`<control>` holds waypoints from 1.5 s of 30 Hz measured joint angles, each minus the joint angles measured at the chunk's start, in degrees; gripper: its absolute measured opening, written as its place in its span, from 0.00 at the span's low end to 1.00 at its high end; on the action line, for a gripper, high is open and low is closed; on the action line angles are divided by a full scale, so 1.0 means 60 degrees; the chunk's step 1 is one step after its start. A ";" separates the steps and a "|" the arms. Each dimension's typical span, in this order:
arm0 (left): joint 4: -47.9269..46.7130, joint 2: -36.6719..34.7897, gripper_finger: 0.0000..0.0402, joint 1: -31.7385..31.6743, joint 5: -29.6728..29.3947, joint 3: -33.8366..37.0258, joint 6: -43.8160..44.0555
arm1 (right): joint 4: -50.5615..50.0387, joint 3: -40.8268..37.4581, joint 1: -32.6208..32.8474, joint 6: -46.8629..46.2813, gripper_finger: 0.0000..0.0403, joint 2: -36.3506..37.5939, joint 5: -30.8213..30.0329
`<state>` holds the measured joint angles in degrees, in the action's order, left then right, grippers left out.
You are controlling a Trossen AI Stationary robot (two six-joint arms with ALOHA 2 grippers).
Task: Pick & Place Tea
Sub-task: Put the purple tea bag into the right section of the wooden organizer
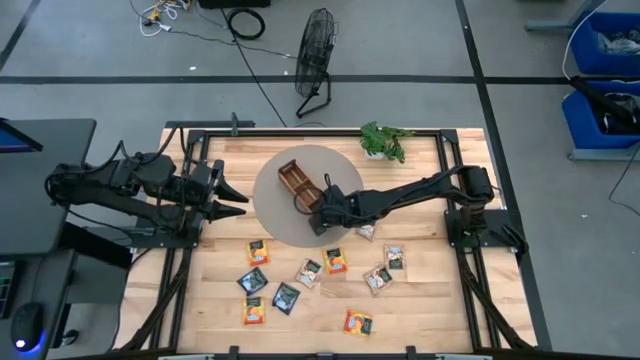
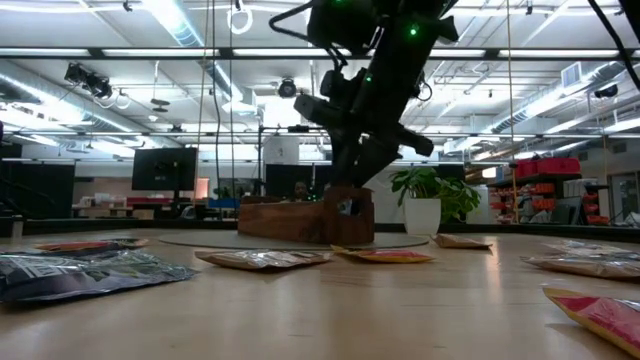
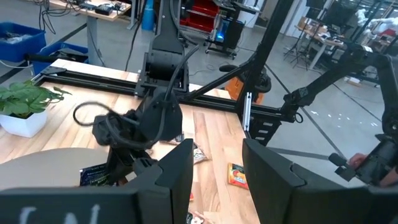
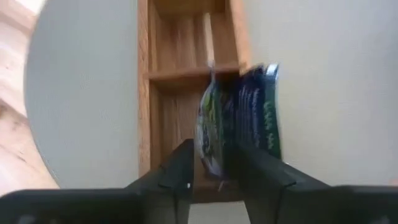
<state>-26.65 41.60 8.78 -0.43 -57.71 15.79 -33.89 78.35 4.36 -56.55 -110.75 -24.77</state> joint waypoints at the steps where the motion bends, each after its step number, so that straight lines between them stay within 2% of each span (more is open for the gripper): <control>1: 0.0006 0.0000 0.35 0.0000 0.0000 0.0000 0.0000 | 0.0023 0.0003 0.0000 -0.0009 0.32 0.0049 -0.0104; 9: 0.0007 0.0000 0.35 0.0001 0.0000 0.0000 -0.0004 | -0.0724 0.0004 0.0001 -0.0333 0.30 0.0538 -0.0907; 22: -0.0350 0.0001 0.35 0.0000 -0.0004 0.0000 0.0051 | -0.0451 0.0007 0.0929 -0.0215 0.28 0.2014 -0.0878; 24: -0.0471 0.0003 0.35 0.0004 -0.0002 0.0000 0.0051 | -0.0270 0.0007 0.1115 -0.0079 0.28 0.2198 -0.0514; 28: -0.0834 0.0004 0.35 0.0006 0.0004 0.0000 0.0260 | 0.0446 0.0009 0.1408 0.0573 0.28 0.2423 0.1060; 30: -0.1133 0.0043 0.35 0.0013 0.0083 0.0000 0.0318 | 0.0636 0.0011 0.1585 0.0645 0.28 0.2435 0.1508; 34: -0.1898 0.0405 0.35 0.0018 0.0261 0.0000 0.0722 | 0.1056 0.0015 0.1928 0.0827 0.28 0.2431 0.1754; 40: -0.2069 0.1643 0.35 0.0149 0.1993 0.0000 0.1223 | 0.1014 0.0015 0.2348 0.0777 0.28 0.2406 0.1151; 45: -0.2107 0.2879 0.35 0.0463 0.2058 0.0004 0.1191 | 0.0916 0.0015 0.2646 0.0749 0.28 0.2406 0.0852</control>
<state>-39.29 58.88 11.55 11.92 -57.69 22.93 -28.39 78.43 20.24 -52.06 -96.31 -19.66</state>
